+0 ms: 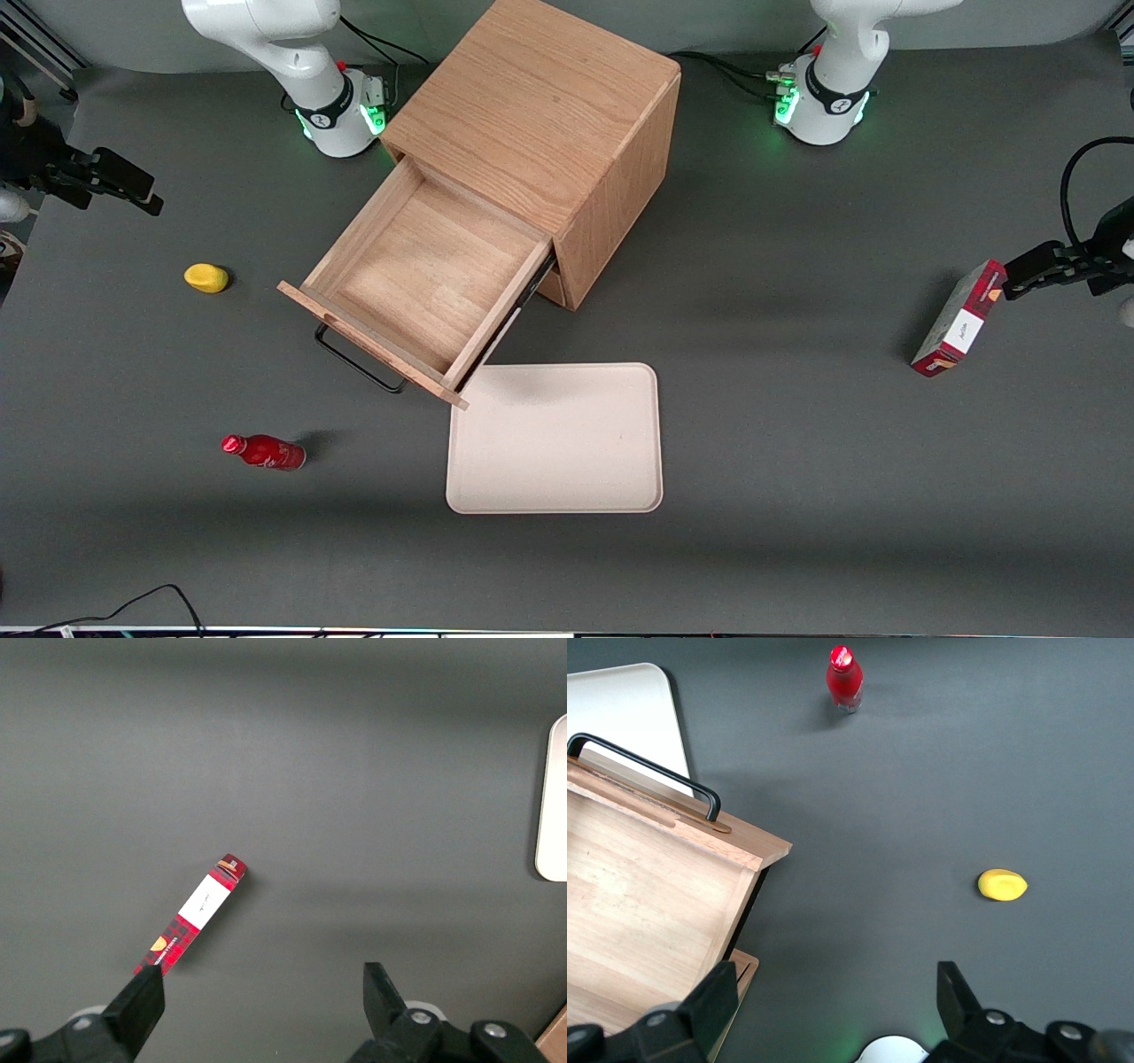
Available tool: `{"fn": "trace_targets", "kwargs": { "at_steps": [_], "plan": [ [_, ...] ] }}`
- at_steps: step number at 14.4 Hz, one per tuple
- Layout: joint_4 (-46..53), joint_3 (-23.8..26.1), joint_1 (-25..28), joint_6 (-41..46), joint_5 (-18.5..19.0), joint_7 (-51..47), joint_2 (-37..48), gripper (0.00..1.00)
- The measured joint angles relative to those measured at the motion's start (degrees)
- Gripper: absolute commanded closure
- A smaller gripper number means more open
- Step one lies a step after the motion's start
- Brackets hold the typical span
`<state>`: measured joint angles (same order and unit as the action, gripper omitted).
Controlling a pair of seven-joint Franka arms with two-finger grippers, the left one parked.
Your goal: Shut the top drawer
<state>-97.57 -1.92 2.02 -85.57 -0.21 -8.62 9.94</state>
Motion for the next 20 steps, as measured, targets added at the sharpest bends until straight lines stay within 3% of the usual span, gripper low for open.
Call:
{"fn": "trace_targets", "kwargs": {
  "at_steps": [20],
  "plan": [
    [1.23,0.04,0.08,-0.14,0.00,1.33,-2.01,0.00]
  ]
}}
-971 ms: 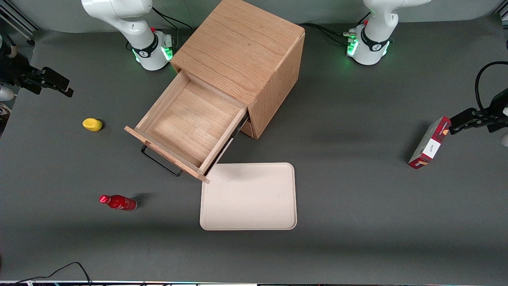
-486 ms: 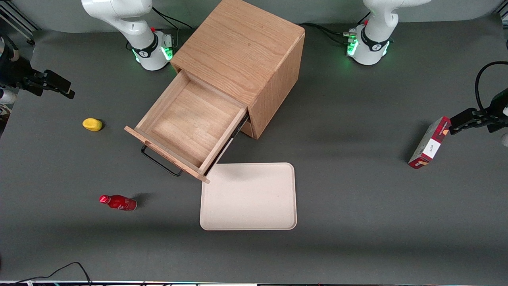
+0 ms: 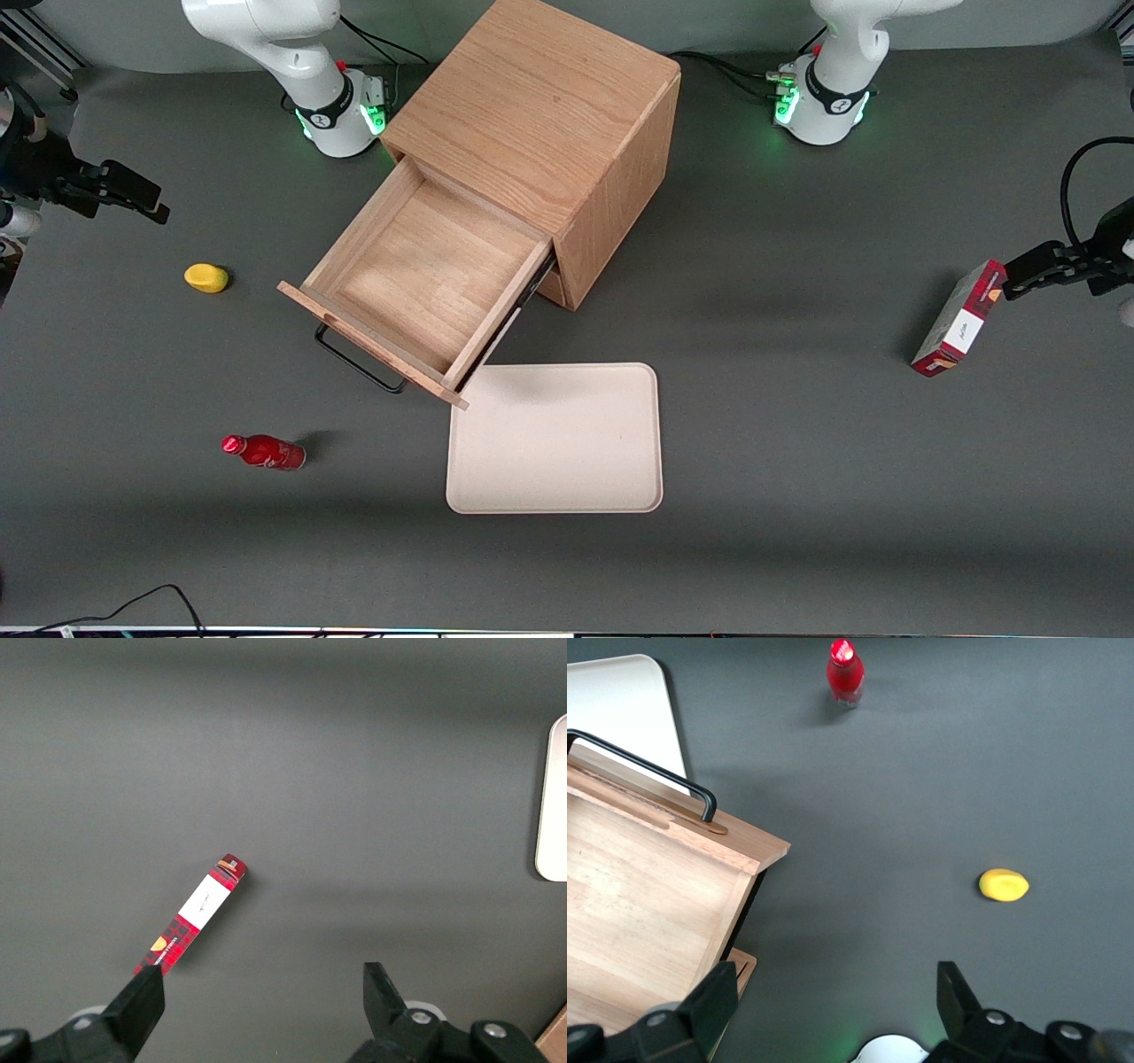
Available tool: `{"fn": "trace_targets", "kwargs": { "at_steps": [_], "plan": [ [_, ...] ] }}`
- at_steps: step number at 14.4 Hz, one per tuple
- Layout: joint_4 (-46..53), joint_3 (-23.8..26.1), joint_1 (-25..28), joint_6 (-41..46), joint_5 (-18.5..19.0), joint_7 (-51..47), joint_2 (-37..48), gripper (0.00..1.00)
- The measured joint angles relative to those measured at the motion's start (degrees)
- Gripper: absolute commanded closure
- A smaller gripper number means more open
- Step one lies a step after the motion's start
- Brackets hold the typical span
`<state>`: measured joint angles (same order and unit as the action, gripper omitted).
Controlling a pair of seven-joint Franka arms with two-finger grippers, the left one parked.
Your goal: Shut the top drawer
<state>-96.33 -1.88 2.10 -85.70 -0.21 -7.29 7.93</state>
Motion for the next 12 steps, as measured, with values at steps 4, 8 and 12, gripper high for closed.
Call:
{"fn": "trace_targets", "kwargs": {
  "at_steps": [4,8,12],
  "plan": [
    [11.01,3.07,0.36,4.25,-0.07,1.28,-6.53,0.00],
    [25.08,7.96,1.50,7.89,-0.07,1.21,-17.50,0.00],
    [31.78,10.00,2.50,8.71,-0.12,0.28,-23.43,0.00]
  ]
}}
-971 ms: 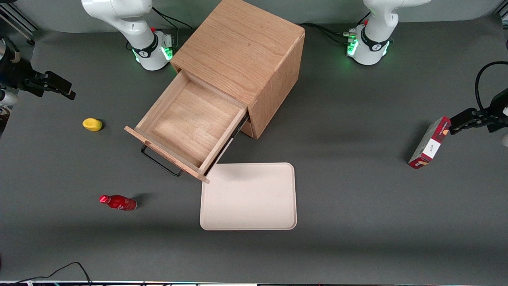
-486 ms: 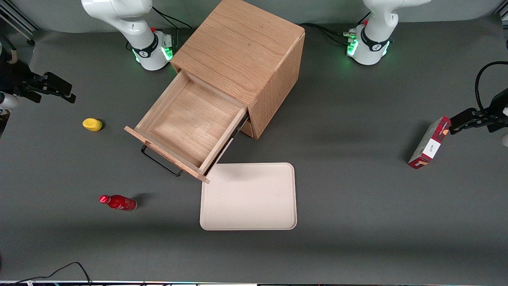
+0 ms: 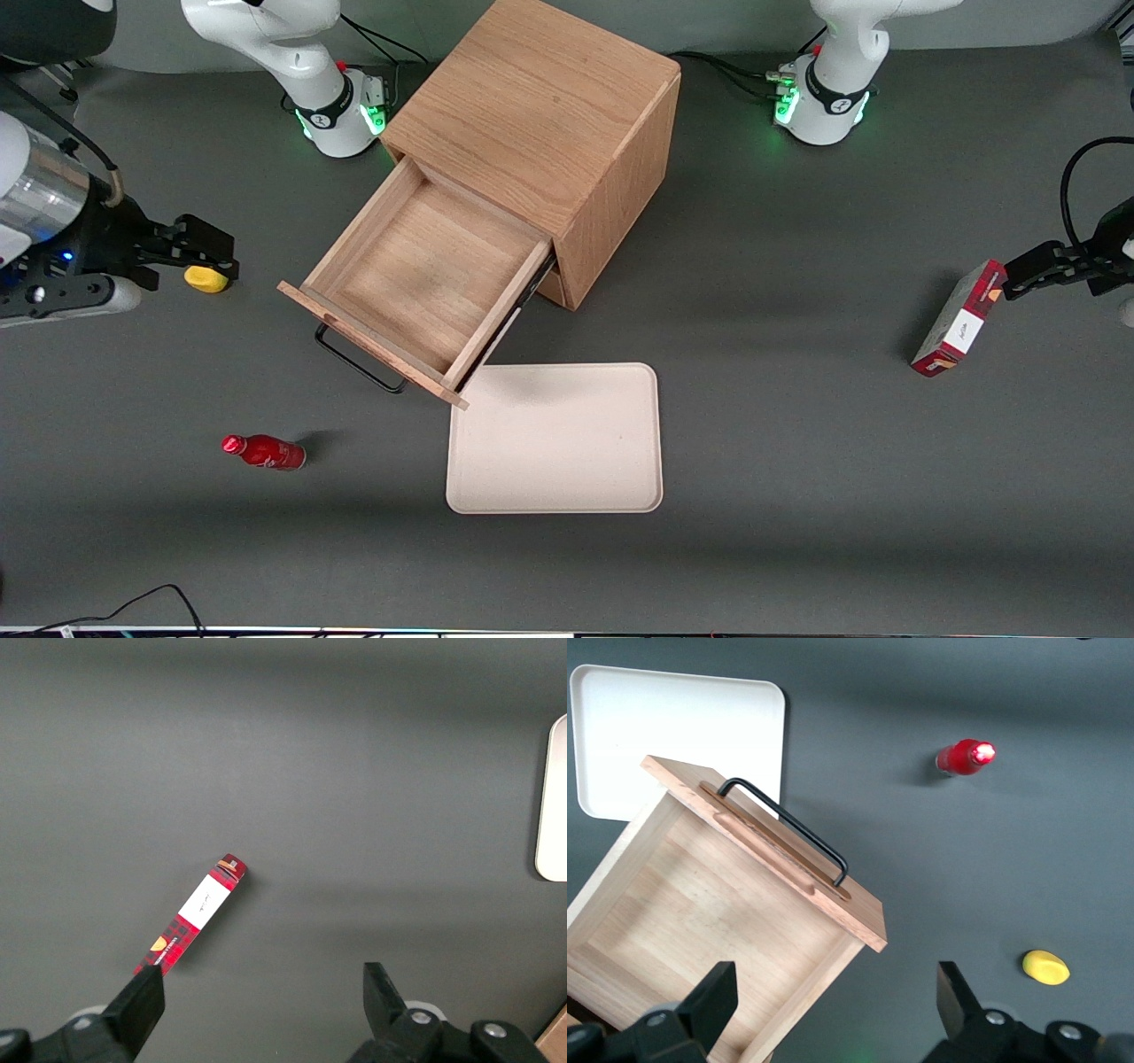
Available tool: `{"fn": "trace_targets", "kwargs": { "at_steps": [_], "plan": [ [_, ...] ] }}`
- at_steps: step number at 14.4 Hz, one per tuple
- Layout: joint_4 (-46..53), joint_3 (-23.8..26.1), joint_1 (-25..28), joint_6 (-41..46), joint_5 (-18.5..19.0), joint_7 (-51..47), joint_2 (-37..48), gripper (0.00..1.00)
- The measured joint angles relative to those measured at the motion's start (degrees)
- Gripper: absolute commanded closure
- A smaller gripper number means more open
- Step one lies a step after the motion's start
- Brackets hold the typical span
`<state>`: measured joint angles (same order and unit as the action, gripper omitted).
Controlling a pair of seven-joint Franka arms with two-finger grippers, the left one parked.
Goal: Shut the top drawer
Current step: 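Move the right gripper in beside the open drawer's front panel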
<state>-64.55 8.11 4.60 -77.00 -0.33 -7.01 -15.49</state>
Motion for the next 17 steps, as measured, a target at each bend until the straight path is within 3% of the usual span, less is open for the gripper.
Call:
{"fn": "trace_targets", "kwargs": {
  "at_steps": [6,13,17],
  "plan": [
    [1.37,3.32,-0.01,1.97,-0.12,3.21,-0.10,0.00],
    [3.02,3.07,-0.06,6.33,-0.11,36.58,-2.76,0.00],
    [8.45,2.75,-0.20,8.69,-0.11,45.87,-6.47,0.00]
  ]
}}
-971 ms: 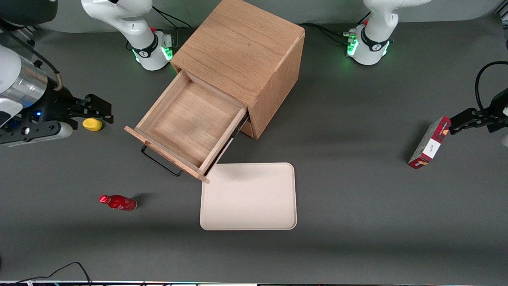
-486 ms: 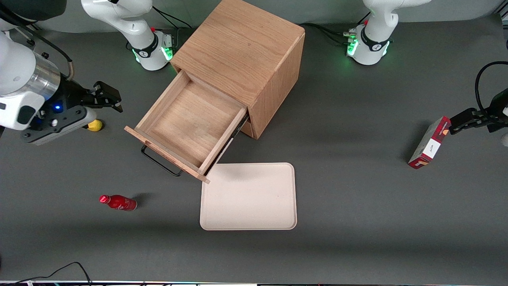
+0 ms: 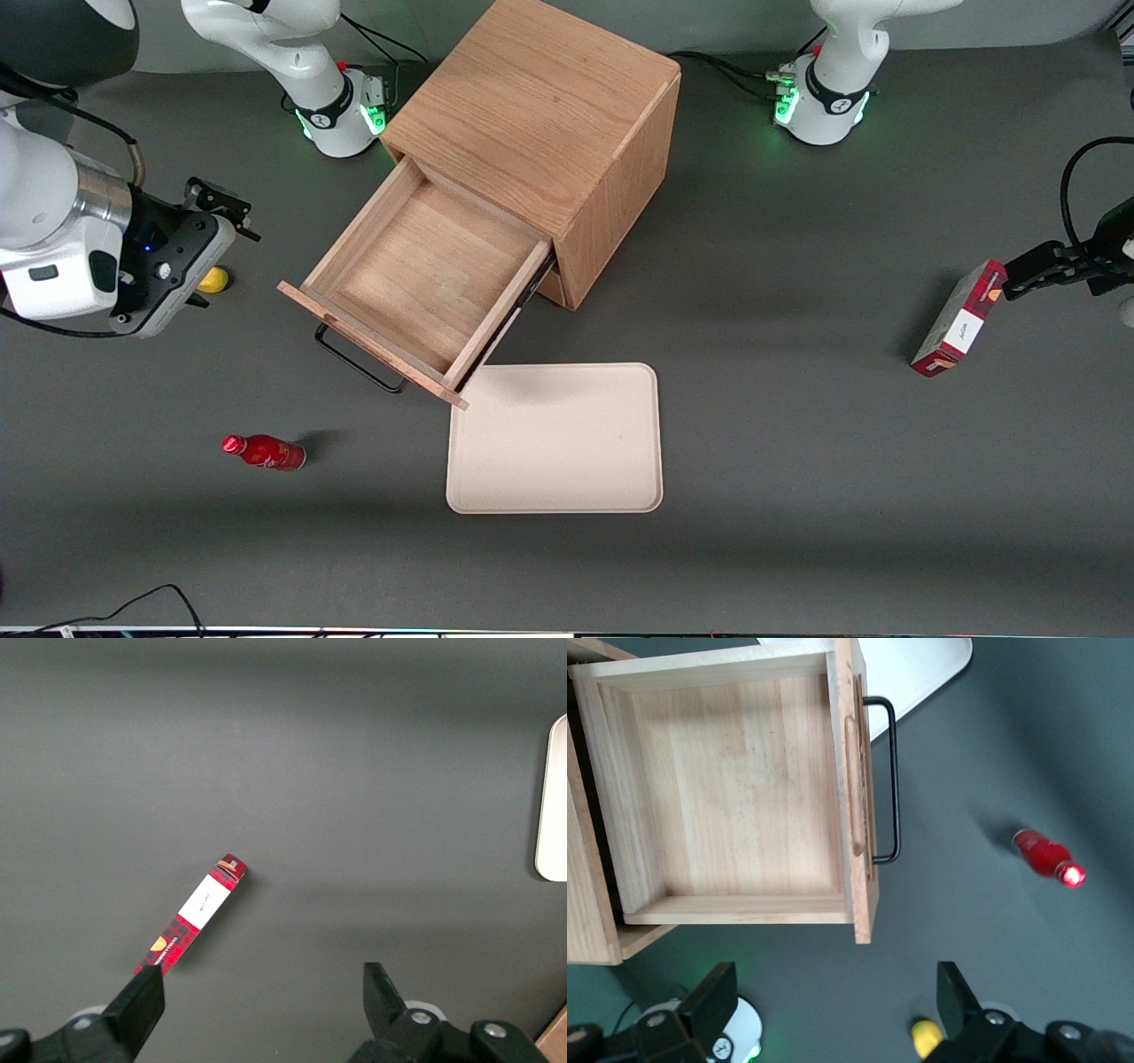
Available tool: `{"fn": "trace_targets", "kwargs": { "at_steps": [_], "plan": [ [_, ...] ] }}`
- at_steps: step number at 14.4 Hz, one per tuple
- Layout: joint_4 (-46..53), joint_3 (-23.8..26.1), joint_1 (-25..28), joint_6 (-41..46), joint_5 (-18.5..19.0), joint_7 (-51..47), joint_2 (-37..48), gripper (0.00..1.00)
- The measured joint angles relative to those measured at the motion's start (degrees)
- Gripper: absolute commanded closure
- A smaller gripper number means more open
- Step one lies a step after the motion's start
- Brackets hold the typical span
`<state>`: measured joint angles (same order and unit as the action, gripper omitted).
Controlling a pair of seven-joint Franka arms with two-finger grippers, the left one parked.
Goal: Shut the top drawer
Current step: 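Move the right gripper in beside the open drawer's front panel, then lower the right gripper against the drawer front near the black handle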
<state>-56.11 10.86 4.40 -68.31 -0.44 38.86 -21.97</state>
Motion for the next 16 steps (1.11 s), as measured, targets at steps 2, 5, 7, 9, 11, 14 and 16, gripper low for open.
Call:
{"fn": "trace_targets", "kwargs": {
  "at_steps": [2,5,7,9,11,14,16],
  "plan": [
    [1.68,0.00,0.00,0.04,0.00,0.81,-1.20,0.00],
    [4.05,-0.04,-0.15,0.02,0.00,0.90,-3.00,0.00],
    [5.65,-0.04,-0.30,0.02,0.00,0.89,-3.98,0.00],
    [6.44,-0.04,-0.48,0.02,0.00,0.83,-4.29,0.00],
    [6.75,-0.05,-0.60,-0.46,0.00,0.82,-4.32,0.00],
    [6.66,-0.13,-0.68,-2.67,0.00,0.79,-5.68,0.00],
    [6.55,-0.19,-0.68,-3.76,0.00,0.78,-8.86,0.00]
  ]
}}
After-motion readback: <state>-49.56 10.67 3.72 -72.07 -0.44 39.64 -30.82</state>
